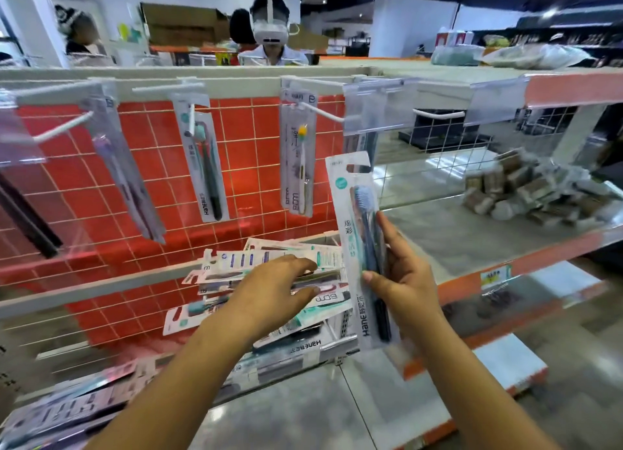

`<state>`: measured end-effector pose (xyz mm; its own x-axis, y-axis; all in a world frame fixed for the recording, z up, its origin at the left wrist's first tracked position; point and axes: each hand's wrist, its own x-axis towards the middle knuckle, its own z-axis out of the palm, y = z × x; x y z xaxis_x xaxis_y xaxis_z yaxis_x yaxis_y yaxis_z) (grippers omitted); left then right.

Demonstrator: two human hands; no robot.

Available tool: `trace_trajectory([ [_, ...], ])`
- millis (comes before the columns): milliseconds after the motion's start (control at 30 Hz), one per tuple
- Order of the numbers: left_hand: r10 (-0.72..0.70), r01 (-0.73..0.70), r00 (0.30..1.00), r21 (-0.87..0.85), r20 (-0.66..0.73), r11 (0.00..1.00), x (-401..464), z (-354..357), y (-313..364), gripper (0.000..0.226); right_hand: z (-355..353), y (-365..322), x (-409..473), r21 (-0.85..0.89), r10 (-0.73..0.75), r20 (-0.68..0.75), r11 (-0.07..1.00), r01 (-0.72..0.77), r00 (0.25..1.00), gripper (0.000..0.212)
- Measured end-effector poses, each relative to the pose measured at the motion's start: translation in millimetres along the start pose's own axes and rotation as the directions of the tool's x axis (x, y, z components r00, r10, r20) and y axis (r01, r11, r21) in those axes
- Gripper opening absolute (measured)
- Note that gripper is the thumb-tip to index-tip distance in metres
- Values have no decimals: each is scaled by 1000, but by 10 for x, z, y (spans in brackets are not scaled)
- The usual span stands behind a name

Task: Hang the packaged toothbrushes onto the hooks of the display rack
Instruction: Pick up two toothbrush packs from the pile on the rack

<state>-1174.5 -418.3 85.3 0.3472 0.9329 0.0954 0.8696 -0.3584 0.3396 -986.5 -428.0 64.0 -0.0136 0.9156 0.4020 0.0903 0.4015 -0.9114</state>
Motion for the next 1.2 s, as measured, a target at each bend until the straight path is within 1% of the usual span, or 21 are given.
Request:
trace_trajectory([
  [133,-20,20,999,-7,26,1000,143,38,156,47,-223,-12,187,56,-7,-43,998,10,999,76],
  [267,-43,43,999,-13,28,999,310,81,315,47,-506,-39,425,46,-61,-65,997,64,996,79],
  [467,-93,94,995,-46,28,995,498,188,462,47,-832,-8,629,56,-146,-217,985,162,965,77],
  [567,-113,113,994,-72,15,991,594,243,522,46,-918,74,632,77,-153,-287,980,182,946,75],
  [633,-118,117,993,-81,4,990,653,268,573,45,-973,147,667,122,-118,-310,979,162,943,75],
  [700,-126,126,992,-83,0,989,719,306,620,45,-1037,214,692,146,-96,-304,979,145,948,76],
  [833,-153,154,988,-72,19,986,858,411,705,45,-1112,255,672,63,-205,-240,972,226,949,73],
  [967,-197,201,979,-92,43,975,961,510,764,41,-1144,307,701,117,-230,-203,959,257,952,73],
  [1100,-227,230,973,-119,39,966,1016,532,757,40,-1114,464,673,151,-173,-155,969,197,973,72],
  [1167,-230,233,972,-94,35,968,1043,528,740,42,-1069,561,652,116,-148,-88,981,158,985,73],
  [1200,-231,233,972,-90,31,968,1052,525,735,43,-1039,591,650,85,-160,-53,983,164,986,74],
])
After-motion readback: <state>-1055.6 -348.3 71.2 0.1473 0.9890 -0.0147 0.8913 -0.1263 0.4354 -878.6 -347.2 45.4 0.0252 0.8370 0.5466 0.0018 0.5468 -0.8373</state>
